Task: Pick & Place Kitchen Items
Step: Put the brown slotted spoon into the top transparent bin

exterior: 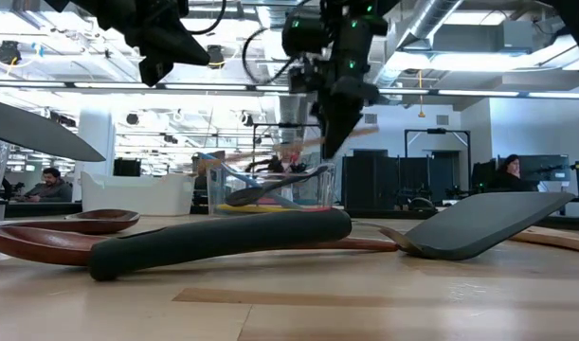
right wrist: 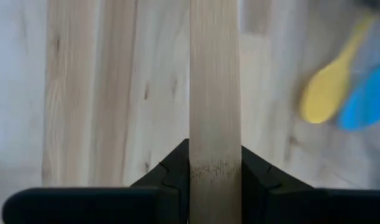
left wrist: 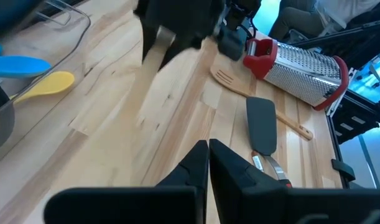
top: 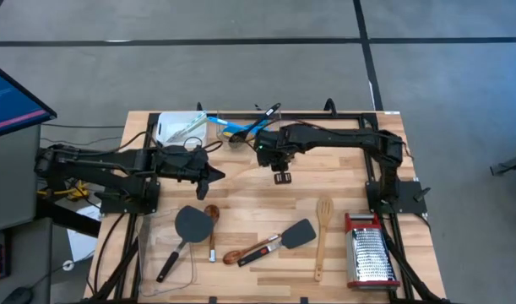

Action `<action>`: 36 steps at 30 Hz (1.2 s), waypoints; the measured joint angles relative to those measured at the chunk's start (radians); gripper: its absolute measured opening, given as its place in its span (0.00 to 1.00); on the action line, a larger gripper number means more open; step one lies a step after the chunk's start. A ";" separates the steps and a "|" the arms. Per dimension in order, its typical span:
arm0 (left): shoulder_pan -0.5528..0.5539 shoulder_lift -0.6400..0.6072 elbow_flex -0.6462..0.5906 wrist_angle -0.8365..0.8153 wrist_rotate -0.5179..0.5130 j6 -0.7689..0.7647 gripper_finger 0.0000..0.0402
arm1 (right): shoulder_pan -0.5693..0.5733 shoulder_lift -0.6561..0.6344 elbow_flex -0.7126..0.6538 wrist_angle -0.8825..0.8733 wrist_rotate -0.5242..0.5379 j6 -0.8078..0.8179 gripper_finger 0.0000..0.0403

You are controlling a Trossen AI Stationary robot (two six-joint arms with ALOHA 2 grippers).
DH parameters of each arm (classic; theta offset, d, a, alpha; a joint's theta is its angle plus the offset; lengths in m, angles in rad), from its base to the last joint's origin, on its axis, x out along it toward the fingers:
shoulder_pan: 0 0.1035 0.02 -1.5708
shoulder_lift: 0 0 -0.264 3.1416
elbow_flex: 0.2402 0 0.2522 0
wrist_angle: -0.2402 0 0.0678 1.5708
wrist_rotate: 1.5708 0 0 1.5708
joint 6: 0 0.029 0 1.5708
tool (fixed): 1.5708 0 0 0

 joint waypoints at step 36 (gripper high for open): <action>0.003 0.000 0.000 0.025 -0.006 0.031 0.00 | -0.354 0.069 0.170 0.089 0.125 -0.045 0.19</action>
